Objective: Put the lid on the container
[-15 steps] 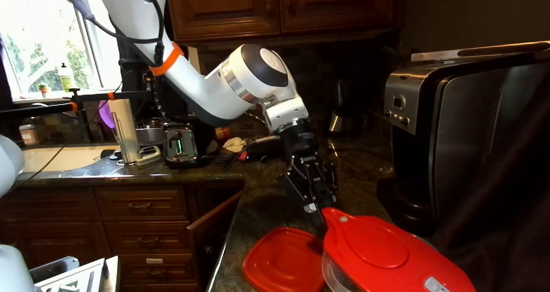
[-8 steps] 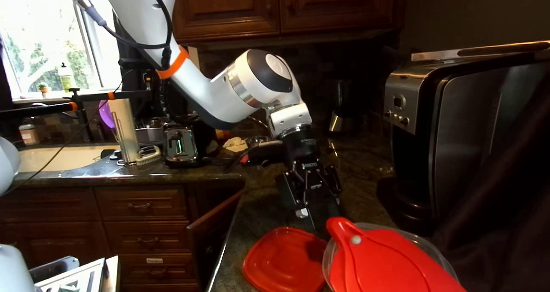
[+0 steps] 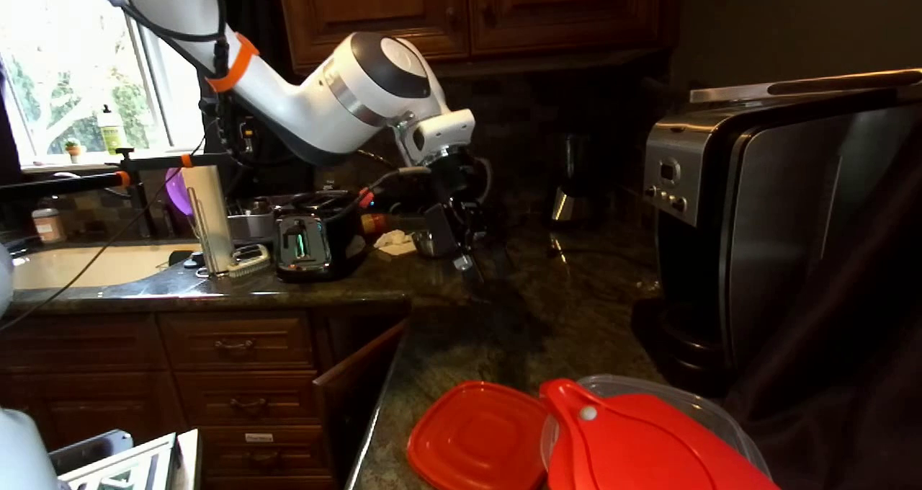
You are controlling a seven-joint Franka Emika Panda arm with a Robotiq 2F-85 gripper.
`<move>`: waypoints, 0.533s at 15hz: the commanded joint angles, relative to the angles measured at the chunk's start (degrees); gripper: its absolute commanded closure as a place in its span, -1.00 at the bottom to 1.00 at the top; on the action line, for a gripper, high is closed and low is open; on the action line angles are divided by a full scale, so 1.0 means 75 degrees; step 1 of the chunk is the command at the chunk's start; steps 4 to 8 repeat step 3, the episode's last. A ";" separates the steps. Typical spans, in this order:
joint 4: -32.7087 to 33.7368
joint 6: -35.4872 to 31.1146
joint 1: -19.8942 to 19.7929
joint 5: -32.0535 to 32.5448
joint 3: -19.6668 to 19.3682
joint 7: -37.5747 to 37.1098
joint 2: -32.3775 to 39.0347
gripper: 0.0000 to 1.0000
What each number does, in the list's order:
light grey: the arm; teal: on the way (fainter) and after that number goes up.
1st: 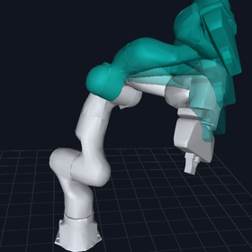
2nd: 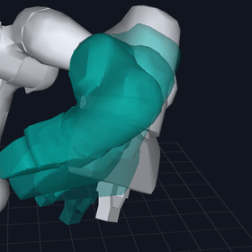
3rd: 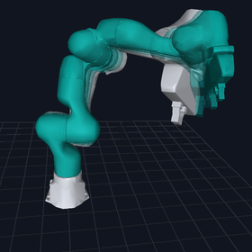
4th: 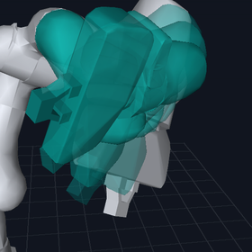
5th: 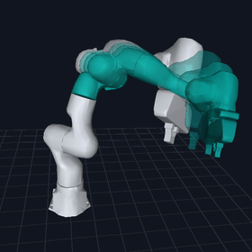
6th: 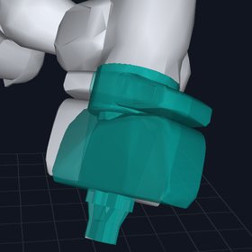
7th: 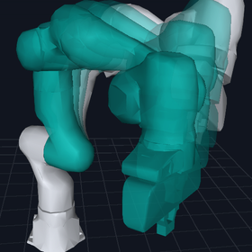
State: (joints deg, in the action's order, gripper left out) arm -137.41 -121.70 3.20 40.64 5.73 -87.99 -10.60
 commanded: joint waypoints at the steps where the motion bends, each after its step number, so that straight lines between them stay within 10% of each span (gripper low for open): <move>1: -0.1014 -0.0065 0.0338 -0.0828 0.0104 0.1778 -0.1545 -1.00; 8: -0.0422 -0.0017 0.0053 -0.0543 0.0287 0.1141 -0.0870 -1.00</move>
